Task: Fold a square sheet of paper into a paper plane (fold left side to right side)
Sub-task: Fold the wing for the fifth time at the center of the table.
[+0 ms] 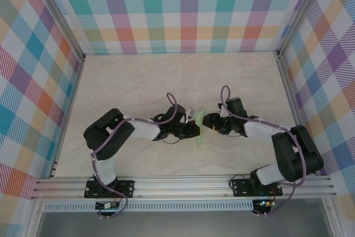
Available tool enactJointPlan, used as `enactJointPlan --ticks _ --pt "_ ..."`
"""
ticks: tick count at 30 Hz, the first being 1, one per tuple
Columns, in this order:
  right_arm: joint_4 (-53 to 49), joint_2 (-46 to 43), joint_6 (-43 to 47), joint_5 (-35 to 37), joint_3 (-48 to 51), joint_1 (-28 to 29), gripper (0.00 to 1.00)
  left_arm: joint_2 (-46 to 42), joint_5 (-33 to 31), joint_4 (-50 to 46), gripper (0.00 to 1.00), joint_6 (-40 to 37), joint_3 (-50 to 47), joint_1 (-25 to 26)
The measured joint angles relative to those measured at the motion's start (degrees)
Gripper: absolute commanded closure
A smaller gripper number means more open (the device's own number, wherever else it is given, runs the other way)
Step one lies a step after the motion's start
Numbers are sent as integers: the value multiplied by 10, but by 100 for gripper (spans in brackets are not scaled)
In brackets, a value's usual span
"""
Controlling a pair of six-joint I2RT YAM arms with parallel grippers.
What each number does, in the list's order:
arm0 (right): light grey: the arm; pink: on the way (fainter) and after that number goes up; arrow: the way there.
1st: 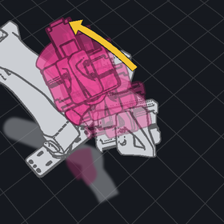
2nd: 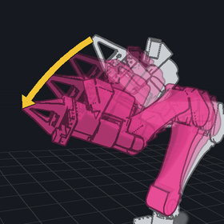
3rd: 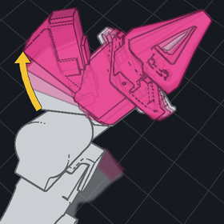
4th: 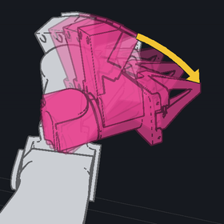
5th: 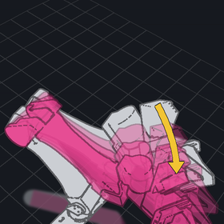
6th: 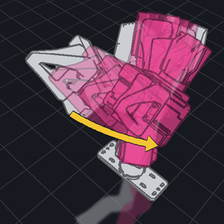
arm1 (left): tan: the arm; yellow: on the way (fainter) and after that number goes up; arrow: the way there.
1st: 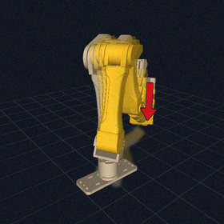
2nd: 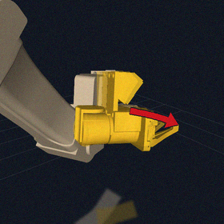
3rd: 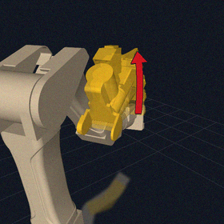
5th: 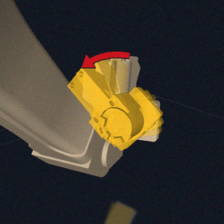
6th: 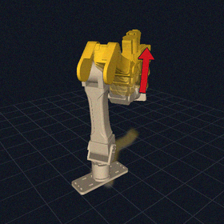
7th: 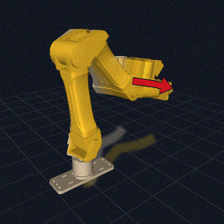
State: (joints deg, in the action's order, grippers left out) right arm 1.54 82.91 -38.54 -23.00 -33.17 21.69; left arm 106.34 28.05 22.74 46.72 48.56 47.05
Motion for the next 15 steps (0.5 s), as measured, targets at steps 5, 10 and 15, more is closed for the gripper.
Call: enactJointPlan --ticks 5,10,15 --pt "6 27 -11 9 -15 6 45 1 0 3 100 2 -8 -3" --pt "4 43 -18 18 -28 14 46 12 3 15 100 4 -12 -7" --pt "-8 52 -24 27 -41 22 48 21 5 17 100 4 -13 -9"
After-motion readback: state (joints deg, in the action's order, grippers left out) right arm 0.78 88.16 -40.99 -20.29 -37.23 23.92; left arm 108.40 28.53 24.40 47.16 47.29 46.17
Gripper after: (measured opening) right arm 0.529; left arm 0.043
